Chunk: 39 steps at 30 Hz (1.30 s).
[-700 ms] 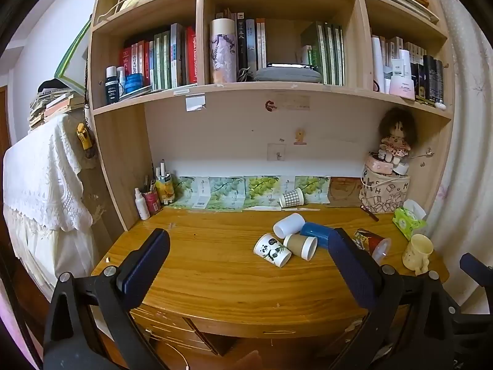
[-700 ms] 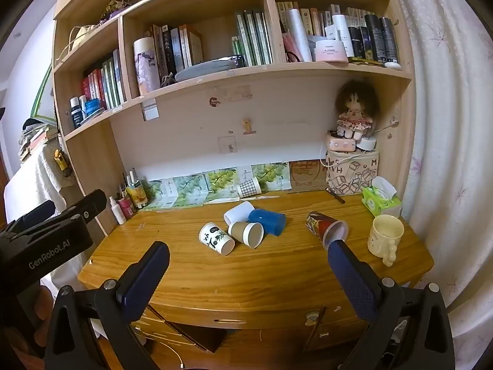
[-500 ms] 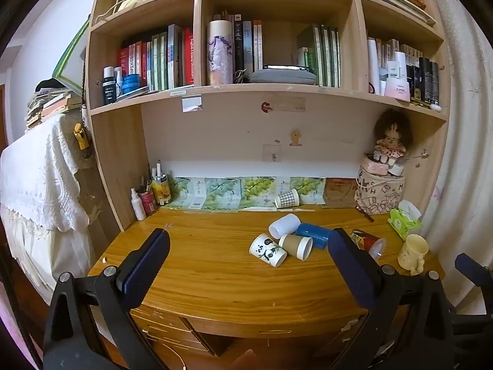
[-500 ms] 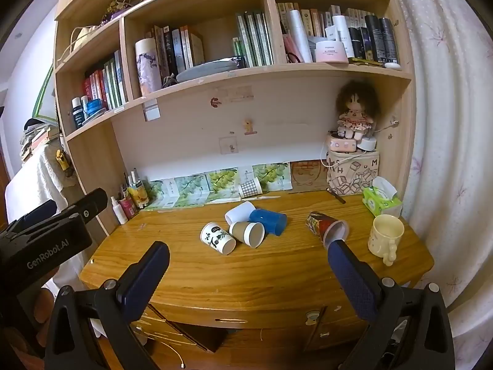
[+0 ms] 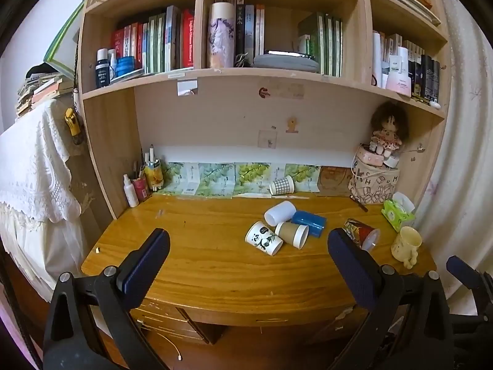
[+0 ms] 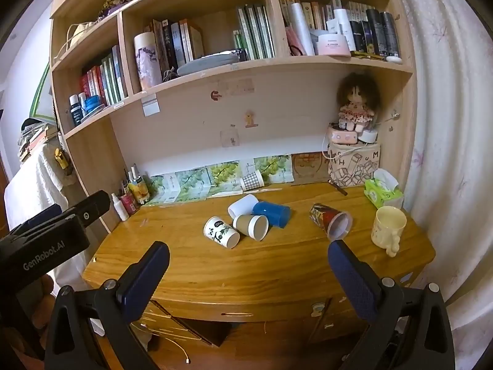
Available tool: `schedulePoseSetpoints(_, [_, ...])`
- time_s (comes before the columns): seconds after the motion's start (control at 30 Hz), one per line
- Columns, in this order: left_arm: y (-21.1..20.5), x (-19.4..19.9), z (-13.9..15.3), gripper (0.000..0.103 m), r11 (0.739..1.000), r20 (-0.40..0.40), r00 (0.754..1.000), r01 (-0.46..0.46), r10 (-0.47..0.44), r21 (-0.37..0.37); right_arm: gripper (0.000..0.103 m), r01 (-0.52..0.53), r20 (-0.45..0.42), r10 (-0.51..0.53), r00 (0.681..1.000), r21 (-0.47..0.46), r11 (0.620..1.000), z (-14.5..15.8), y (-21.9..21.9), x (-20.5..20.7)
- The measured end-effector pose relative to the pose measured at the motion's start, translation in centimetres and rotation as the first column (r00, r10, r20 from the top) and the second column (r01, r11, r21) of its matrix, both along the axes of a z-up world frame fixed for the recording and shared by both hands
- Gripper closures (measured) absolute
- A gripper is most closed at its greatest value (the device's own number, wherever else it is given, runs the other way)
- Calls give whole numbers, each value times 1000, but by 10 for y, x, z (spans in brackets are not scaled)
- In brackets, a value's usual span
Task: Flip cup upright
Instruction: 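Move both tools toward the cups lying on the desk, then close the left gripper around the white panda-print cup lying on its side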
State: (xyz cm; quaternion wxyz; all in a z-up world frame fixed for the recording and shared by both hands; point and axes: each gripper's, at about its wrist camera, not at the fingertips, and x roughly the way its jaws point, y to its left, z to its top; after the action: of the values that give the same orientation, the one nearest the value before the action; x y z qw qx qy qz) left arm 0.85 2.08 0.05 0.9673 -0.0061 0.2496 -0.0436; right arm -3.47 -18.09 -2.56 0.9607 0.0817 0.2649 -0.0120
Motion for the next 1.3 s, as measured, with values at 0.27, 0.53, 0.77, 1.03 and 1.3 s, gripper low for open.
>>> schedulePoseSetpoints(0.27, [21, 11, -8, 1, 999, -51, 998, 20, -22, -34, 0, -1, -18, 1, 1000, -9, 1000, -3, 21, 5])
schedulePoseSetpoints(0.53, [36, 25, -21, 1, 997, -134, 990, 30, -40, -74, 0, -20, -47, 20, 999, -12, 1000, -13, 44, 6])
schedulePoseSetpoints(0.77, [41, 38, -28, 1, 995, -176, 983, 27, -44, -95, 0, -49, -69, 49, 996, -6, 999, -16, 53, 14])
schedulePoseSetpoints(1.03, [43, 65, -35, 1, 994, -211, 977, -25, 1, -108, 0, -96, -97, 96, 991, 4, 995, -23, 55, 43])
schedulePoseSetpoints(1.3, [30, 114, -38, 1, 986, -232, 970, -100, 67, -133, 0, -203, -104, 200, 974, -16, 979, -29, 44, 96])
